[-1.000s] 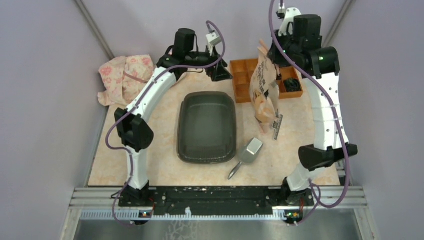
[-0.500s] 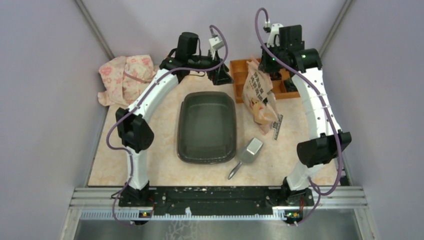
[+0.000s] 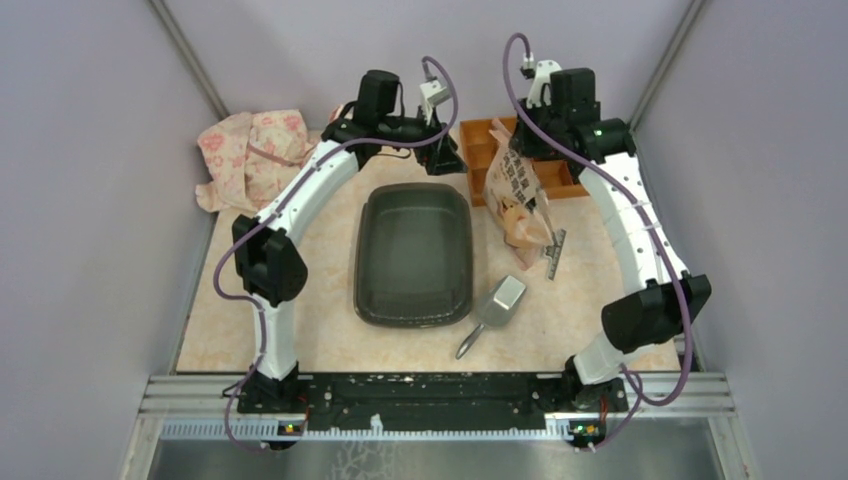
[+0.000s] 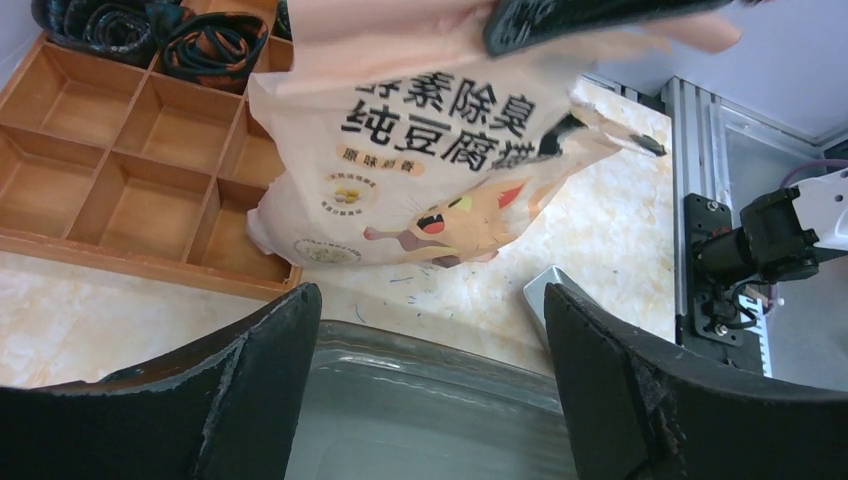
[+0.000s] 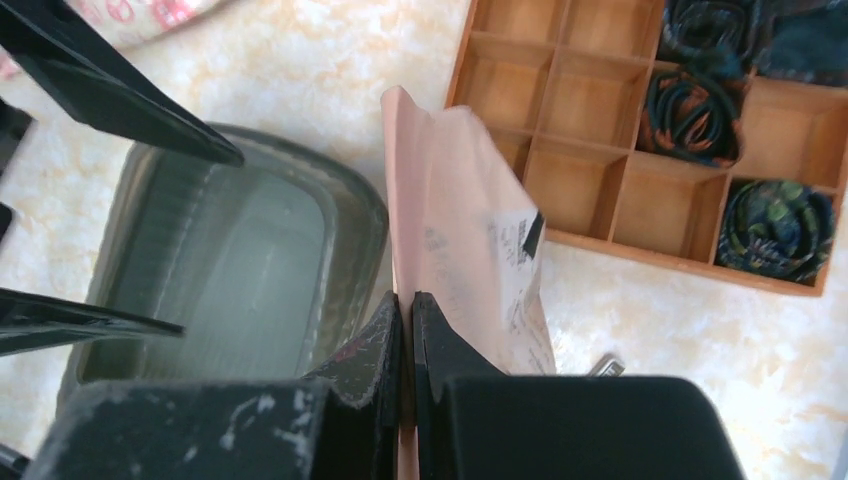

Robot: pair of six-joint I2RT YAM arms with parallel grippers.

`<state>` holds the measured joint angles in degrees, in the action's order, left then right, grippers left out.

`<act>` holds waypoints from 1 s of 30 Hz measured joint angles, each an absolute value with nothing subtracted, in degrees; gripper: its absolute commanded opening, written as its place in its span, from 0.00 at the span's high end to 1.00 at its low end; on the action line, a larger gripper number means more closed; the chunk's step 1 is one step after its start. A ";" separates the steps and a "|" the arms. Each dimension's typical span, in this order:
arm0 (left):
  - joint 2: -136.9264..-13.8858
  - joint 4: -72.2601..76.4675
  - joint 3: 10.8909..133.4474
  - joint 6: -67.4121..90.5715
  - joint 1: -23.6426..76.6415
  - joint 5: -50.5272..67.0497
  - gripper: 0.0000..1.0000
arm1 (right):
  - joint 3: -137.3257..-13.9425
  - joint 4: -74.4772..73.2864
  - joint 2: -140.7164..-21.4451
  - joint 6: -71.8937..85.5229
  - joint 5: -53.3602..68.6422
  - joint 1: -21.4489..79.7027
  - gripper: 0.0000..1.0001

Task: Fill the litter box with clean litter
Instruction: Open the cat litter bag at the center of the board.

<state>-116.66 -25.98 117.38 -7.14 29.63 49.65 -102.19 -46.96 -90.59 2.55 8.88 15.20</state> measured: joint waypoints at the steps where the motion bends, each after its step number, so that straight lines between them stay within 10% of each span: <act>1: -116.66 -25.96 117.38 -7.14 29.67 49.58 0.12 | -103.46 -47.16 -90.56 2.52 8.62 15.25 1.00; 30: -115.85 -27.51 117.38 -7.44 32.77 46.85 0.13 | -113.80 -65.69 -87.15 3.46 -0.93 18.63 1.00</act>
